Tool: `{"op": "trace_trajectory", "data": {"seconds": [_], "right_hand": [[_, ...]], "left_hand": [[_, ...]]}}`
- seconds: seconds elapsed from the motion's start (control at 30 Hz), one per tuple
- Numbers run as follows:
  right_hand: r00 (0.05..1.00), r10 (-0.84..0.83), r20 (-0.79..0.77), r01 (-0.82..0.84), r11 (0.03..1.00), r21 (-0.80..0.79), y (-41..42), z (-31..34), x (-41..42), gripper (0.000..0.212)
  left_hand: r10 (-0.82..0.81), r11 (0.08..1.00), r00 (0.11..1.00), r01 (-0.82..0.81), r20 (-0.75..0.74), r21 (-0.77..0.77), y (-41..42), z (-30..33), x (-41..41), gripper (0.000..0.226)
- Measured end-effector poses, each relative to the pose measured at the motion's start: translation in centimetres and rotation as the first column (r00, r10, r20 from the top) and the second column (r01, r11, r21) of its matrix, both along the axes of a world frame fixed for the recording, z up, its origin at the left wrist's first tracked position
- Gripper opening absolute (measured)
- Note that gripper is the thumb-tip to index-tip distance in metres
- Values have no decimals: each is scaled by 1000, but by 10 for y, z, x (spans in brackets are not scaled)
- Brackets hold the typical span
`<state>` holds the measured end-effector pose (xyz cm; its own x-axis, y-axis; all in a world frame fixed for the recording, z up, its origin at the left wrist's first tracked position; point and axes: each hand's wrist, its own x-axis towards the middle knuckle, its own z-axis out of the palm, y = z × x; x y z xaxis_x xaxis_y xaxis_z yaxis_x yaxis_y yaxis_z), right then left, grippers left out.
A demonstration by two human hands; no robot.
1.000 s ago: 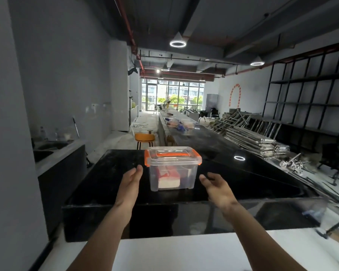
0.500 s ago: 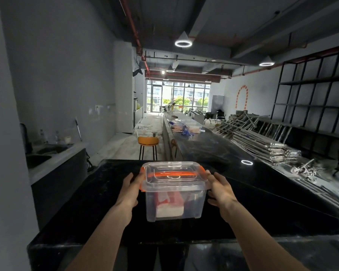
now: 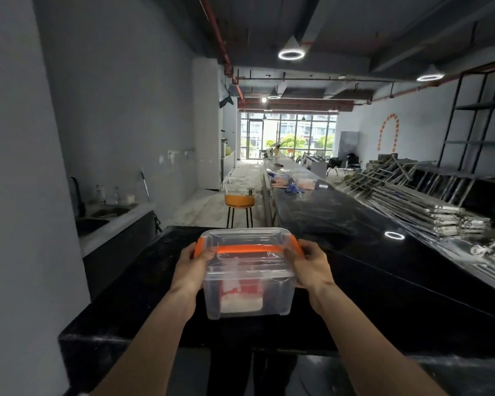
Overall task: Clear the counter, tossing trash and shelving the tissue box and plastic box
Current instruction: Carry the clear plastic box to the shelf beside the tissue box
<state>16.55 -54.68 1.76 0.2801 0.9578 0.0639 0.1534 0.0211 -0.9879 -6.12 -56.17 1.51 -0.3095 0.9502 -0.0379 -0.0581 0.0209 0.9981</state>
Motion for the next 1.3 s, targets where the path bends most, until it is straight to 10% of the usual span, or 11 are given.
{"op": "trace_trajectory", "data": {"seconds": [0.63, 1.3], "right_hand": [[804, 594, 38, -595, 802, 46, -146, -2, -258, 37], [247, 965, 90, -967, 251, -41, -681, -69, -526, 24]], "left_hand": [[664, 748, 746, -661, -55, 56, -275, 10, -199, 41], [975, 216, 218, -975, -41, -40, -886, -58, -324, 46]]}}
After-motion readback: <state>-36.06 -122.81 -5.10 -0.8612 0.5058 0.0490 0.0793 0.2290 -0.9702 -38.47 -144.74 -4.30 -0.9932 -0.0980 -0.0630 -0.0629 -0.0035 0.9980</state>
